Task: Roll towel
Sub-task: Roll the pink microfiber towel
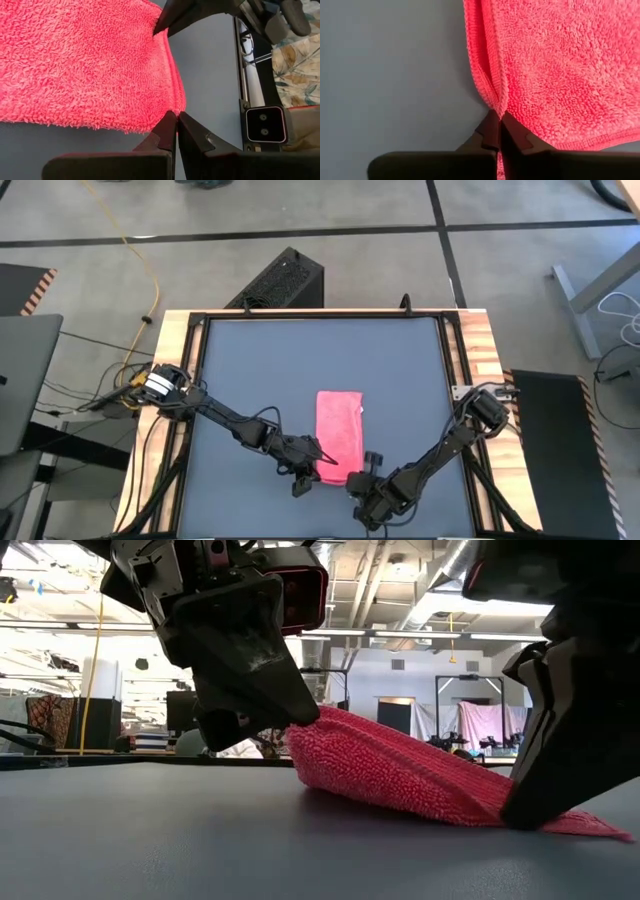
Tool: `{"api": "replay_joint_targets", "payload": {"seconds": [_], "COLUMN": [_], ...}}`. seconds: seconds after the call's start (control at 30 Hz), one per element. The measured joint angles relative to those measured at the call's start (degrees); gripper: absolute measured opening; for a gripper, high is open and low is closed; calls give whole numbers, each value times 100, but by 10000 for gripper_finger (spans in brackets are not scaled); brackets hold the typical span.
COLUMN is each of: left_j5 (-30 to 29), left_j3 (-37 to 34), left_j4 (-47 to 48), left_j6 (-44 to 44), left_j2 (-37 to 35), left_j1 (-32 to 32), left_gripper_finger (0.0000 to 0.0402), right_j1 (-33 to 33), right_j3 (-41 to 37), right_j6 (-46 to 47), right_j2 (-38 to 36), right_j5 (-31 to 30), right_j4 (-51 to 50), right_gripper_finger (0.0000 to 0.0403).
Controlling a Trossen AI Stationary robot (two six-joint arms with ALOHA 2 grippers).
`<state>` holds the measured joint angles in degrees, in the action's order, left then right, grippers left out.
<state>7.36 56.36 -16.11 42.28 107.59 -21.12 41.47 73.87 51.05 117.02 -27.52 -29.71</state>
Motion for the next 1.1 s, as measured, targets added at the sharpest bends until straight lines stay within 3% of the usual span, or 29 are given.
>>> {"api": "replay_joint_targets", "payload": {"seconds": [0.4, 0.53, 1.1], "left_j5": [165, 165, 208], "left_j3": [0, 0, 0], "left_j4": [136, 92, -149], "left_j6": [199, 263, 261], "left_j2": [0, 0, 0], "left_j1": [-26, -26, -26], "left_gripper_finger": [0, 0, 0], "right_j1": [-199, -292, -669], "right_j3": [-24, -28, -22], "right_j6": [597, 770, 646], "right_j2": [-390, -459, -475], "right_j5": [1560, 1833, 3591], "right_j4": [-105, -184, -116], "right_gripper_finger": [16, 16, 16]}}
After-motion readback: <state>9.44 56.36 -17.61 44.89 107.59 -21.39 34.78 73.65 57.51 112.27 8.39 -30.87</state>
